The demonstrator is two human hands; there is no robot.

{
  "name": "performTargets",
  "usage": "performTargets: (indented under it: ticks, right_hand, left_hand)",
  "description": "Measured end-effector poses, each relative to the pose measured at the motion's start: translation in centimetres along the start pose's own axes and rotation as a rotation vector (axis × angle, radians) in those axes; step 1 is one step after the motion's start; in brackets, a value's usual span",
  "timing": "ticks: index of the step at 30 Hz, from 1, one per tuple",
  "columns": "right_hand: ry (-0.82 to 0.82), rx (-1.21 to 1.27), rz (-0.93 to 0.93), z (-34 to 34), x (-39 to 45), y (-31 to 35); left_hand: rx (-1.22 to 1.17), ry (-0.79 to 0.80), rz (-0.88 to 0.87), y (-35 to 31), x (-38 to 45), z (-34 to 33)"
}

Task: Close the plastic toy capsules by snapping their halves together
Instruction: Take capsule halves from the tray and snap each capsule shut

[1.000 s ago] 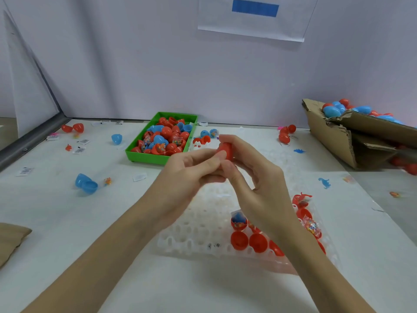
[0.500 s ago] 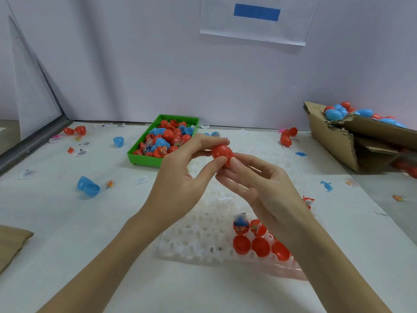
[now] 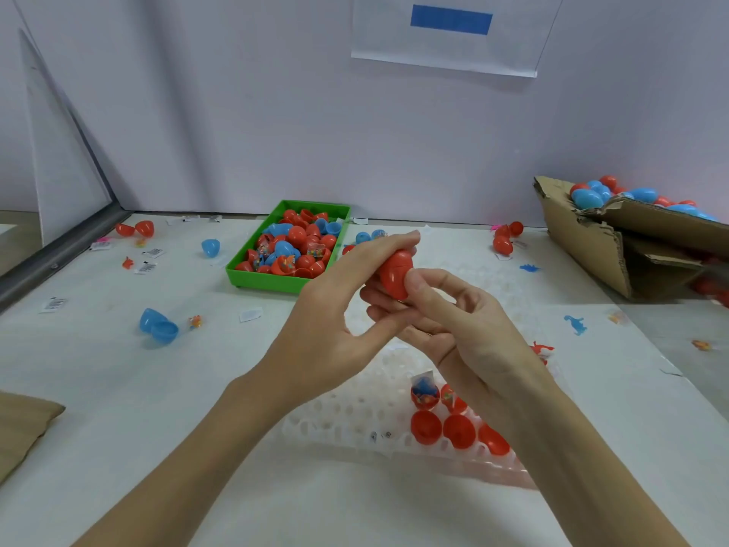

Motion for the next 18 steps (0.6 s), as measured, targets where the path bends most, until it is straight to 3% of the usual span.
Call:
performTargets:
  ticks: [18]
  right_hand:
    - [0.040,-0.021,-0.007,-0.8,-0.5,0.5]
  left_hand:
    - [0.088,-0.091,-0.131,-1.3,-0.4,0.7]
Point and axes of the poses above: each hand's wrist, its own x-axis towards the middle knuckle, its own z-axis out of the back of the hand, y = z × x, the point moved 10 cm from there along x, towards the middle knuckle, and after that the axes turned 9 degrees about -x, right-handed, at the moved point
